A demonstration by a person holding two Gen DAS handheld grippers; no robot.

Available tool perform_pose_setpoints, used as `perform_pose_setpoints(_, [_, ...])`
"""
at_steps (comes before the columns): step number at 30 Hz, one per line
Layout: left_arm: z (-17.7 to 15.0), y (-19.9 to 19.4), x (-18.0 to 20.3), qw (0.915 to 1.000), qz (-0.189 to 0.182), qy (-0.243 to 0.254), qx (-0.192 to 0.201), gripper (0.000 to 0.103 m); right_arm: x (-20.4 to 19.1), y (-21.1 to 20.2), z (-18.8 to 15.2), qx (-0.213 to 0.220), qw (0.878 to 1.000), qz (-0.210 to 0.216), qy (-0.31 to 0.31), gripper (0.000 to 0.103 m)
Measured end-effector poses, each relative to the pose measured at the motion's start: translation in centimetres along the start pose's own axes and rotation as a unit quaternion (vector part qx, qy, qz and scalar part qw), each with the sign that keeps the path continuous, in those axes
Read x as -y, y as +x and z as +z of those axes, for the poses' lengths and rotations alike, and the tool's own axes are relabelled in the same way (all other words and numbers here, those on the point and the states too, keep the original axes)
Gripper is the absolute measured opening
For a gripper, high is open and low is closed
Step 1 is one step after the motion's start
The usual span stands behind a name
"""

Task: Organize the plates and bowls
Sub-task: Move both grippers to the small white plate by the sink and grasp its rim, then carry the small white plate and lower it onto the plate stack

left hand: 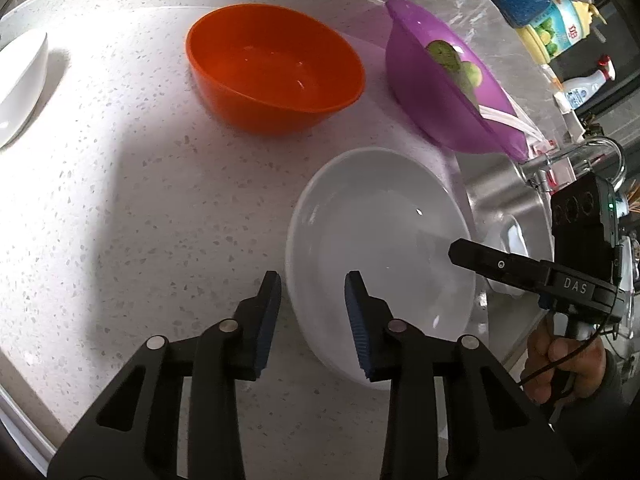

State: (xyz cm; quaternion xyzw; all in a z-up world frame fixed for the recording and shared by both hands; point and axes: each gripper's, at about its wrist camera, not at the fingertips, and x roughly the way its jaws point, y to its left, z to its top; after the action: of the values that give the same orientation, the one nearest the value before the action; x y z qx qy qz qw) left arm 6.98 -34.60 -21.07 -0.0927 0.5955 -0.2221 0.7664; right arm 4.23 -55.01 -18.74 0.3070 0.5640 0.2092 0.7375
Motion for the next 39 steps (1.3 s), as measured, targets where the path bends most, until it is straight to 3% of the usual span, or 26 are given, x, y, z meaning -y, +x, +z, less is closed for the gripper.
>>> perform_pose_setpoints(4, [0.3, 0.1, 0.0, 1.0, 0.006, 0.003, 0.003, 0.027, 0.3, 0.3, 0.1, -0.004, 1.0, -0.003, 0.004, 0.022])
perform_pose_setpoints(6, [0.4, 0.2, 0.0, 0.9999, 0.01, 0.007, 0.0, 0.017, 0.4, 0.5, 0.1, -0.008, 1.0, -0.009, 0.004, 0.012])
perform_pose_setpoints(8, [0.4, 0.1, -0.1, 0.9999, 0.01, 0.007, 0.001, 0.016, 0.4, 0.6, 0.3, -0.01, 1.0, -0.013, 0.003, 0.011])
perform_pose_setpoints(27, [-0.5, -1.4, 1.3, 0.9996, 0.016, 0.014, 0.019, 0.014, -1.4, -0.7, 0.0, -0.002, 0.999, -0.037, -0.025, 0.01])
perform_pose_setpoints(39, [-3.0, -6.8, 0.3, 0.9981, 0.026, -0.006, 0.056, 0.014, -4.8, -1.0, -1.3, -0.012, 0.998, -0.018, -0.06, 0.01])
